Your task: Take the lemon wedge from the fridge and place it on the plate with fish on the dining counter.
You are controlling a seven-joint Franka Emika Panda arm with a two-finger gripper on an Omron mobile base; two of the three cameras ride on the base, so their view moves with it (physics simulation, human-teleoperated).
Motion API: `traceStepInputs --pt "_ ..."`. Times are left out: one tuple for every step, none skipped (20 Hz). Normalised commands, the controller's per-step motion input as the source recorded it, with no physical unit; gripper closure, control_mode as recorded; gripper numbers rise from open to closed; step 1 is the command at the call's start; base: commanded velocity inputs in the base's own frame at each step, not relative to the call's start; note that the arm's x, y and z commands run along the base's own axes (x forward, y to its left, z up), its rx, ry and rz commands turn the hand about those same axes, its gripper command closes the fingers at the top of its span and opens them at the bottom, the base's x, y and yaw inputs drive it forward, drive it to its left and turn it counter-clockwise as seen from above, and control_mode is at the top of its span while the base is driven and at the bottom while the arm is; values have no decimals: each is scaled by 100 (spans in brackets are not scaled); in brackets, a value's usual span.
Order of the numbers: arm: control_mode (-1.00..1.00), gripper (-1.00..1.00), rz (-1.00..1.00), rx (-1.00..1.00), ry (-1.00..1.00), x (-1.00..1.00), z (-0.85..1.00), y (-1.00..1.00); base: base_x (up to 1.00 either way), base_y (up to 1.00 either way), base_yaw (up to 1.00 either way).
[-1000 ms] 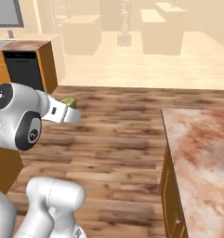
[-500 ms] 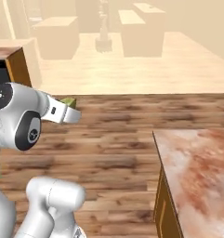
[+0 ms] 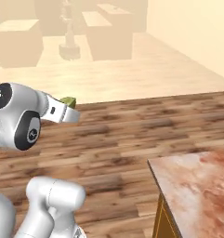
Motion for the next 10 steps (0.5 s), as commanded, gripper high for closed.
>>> traceStepInputs --pt "100 100 0 0 0 0 0 0 100 41 -35" --pt "100 100 0 0 0 0 0 0 100 43 -35" --pt "100 100 0 0 0 0 0 0 100 47 -37" --pt "100 100 0 0 0 0 0 0 100 47 -37" --pt "100 100 0 0 0 0 0 0 100 47 -38" --pt "100 100 0 0 0 0 0 0 100 48 -39" --pt "100 100 0 0 0 0 0 0 100 49 -40" --pt "100 100 0 0 0 0 0 0 100 49 -42" --pt "100 100 0 0 0 0 0 0 100 49 -44" --pt "100 100 0 0 0 0 0 0 100 50 -45"
